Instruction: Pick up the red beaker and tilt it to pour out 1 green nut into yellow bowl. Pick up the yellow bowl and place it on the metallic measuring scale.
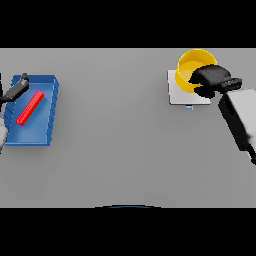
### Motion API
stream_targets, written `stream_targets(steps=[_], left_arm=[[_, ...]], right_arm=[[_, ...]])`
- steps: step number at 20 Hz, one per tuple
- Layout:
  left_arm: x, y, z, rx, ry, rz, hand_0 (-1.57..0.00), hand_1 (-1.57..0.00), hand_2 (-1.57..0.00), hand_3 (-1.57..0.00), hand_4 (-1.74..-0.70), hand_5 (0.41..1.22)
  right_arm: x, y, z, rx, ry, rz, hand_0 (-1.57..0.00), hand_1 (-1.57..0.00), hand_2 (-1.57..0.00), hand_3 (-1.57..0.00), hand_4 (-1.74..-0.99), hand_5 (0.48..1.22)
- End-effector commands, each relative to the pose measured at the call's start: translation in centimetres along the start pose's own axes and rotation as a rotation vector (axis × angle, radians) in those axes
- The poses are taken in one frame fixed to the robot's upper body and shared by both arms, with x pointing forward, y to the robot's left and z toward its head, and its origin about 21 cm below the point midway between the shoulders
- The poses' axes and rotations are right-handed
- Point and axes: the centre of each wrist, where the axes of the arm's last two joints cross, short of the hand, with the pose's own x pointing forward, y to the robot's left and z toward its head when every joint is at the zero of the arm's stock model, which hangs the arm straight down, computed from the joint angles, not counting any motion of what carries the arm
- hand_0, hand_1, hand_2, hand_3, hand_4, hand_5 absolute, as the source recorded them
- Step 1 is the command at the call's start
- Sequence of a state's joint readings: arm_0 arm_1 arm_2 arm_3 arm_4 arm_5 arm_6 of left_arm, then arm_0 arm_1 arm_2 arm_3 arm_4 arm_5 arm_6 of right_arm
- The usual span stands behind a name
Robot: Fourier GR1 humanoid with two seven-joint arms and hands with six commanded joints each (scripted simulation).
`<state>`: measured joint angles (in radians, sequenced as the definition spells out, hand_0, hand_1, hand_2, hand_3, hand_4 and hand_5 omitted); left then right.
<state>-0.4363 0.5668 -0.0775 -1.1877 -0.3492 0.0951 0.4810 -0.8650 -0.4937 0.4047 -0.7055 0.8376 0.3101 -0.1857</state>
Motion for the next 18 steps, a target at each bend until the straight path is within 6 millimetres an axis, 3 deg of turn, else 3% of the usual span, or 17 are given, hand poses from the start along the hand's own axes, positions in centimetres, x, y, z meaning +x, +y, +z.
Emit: stream_targets(steps=[1,6,8,9,11,12,15,18], left_arm=[[-0.44,-0.17,0.08,-0.006,-0.002,0.0,0.0,0.0,0.0,0.0,-0.72,0.678],[-0.31,0.0,-0.04,0.007,0.001,0.006,0.0,0.0,0.0,0.0,-0.72,0.671],[-0.26,0.03,-0.05,0.001,-0.005,0.002,0.0,0.0,0.0,0.0,-0.72,0.668],[-0.15,-0.05,-0.05,-0.001,-0.007,-0.001,0.0,0.0,0.0,0.0,-0.72,0.667],[0.16,-0.39,-0.15,-0.004,-0.003,-0.003,0.0,0.0,0.0,0.0,-0.72,0.671],[0.28,-0.33,-0.12,-0.002,-0.004,-0.005,0.0,0.0,0.0,0.0,-0.72,0.671],[0.47,-0.6,-0.32,-0.004,0.002,-0.007,0.0,0.0,0.0,0.0,-0.72,0.667],[0.26,-0.36,-0.22,-0.002,-0.003,0.001,0.0,0.0,0.0,0.0,-0.72,0.663]], right_arm=[[-0.2,0.29,-0.04,-0.003,-0.01,-0.015,-1.57,-1.57,-1.4,-1.35,-1.741,1.221],[-0.3,1.21,-0.31,-0.004,-0.035,-0.055,-1.56,-1.57,-1.34,-1.44,-1.741,1.221],[-0.45,1.17,-0.39,-0.006,-0.033,-0.061,-1.46,-1.57,-1.34,-1.45,-1.741,1.221],[-0.17,1.28,-0.66,-0.001,-0.017,-0.06,-1.45,-1.5,-1.38,-1.39,-1.734,1.221],[-0.24,1.05,-0.73,0.0,-0.029,-0.072,-1.49,-1.48,-1.45,-1.1,-1.737,1.221],[-0.18,0.8,-0.67,0.003,-0.029,-0.069,-1.44,-1.34,-1.29,-0.99,-1.688,1.221],[-0.25,0.74,-0.82,0.017,-0.013,-0.049,-0.79,-0.71,-0.78,-0.72,-1.609,1.029],[-0.17,0.8,-0.98,0.042,-0.027,-0.009,-0.41,-0.36,-0.46,-0.55,-1.567,0.929]])
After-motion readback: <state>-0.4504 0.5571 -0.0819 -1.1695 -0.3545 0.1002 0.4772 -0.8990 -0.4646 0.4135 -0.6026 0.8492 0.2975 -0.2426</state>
